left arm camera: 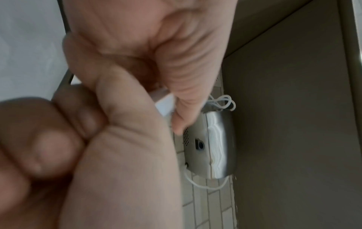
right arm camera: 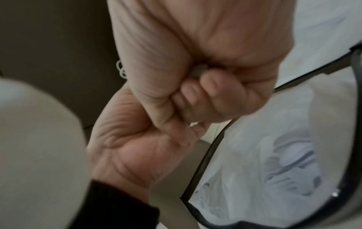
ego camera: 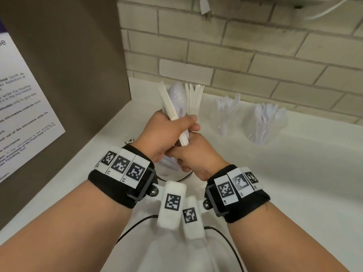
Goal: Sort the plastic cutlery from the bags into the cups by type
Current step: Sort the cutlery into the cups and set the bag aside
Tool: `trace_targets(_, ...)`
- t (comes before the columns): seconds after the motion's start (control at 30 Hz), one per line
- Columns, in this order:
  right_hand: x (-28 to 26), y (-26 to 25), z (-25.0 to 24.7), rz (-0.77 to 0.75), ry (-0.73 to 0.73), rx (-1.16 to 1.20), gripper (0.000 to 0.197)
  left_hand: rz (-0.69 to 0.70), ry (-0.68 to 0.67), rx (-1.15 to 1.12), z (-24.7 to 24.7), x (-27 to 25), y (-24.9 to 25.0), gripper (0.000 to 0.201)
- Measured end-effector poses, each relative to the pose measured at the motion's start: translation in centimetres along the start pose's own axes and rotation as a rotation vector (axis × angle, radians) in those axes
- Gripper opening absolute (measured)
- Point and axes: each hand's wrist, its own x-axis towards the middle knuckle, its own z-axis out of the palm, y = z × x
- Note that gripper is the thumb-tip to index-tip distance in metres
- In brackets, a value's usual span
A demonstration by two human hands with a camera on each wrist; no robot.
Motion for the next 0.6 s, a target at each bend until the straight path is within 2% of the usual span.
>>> trace_targets(0.07, -0.2, 0.1, -0.3, 0.026, -0.123, 0.105, 0.026, 0.031, -0.142, 0.022, -0.5, 0.0, -0.1, 0.014)
trace_targets(0.17, -0.8, 0.2, -0.9, 0.093, -0.471, 0.262, 0.041, -0.013, -0.503, -0.045, -1.7, -0.3, -0.3, 0.035)
trace_targets(0.2, -1.0, 0.2, -1.0, 0.115, -0.550, 0.281, 0.044, -0.020, -0.581, -0.066, -1.8, -0.4, -0.5, 0.034)
trace_targets(0.23, -1.0, 0.2, -1.0, 0.127, -0.583, 0.281, 0.044, -0.026, -0.601, -0.100, -1.7, -0.5, -0.5, 0.028)
trace_targets(0.3, -1.0, 0.0, -0.7, 0.116, -0.551, 0.252, 0.044, -0.045, -0.507, -0.170, -1.3, -0.7, -0.6, 0.023)
trace_targets(0.37, -0.9, 0.0, -0.2, 0.062, -0.453, 0.181, 0.038, -0.038, -0.386, -0.176, -1.0, -0.8, -0.6, 0.026)
trace_targets(0.43, -0.9, -0.3, -0.1, 0.013, -0.341, 0.032, 0.025, -0.016, -0.293, -0.153, -0.6, -0.8, -0.5, 0.030)
trace_targets(0.5, -0.7, -0.6, -0.8, 0.020, -0.252, -0.170, 0.014, -0.032, -0.152, -0.250, -0.6, -0.6, -0.6, 0.029)
trace_targets(0.57, -0.4, -0.9, -2.2, 0.042, -0.152, -0.325, 0.024, -0.083, 0.002, -0.376, -1.0, -0.2, -0.8, 0.029)
trace_targets(0.6, -0.4, -1.2, -2.8, 0.031, -0.099, -0.338, 0.028, -0.089, 0.052, -0.369, -1.3, 0.0, -1.1, 0.032)
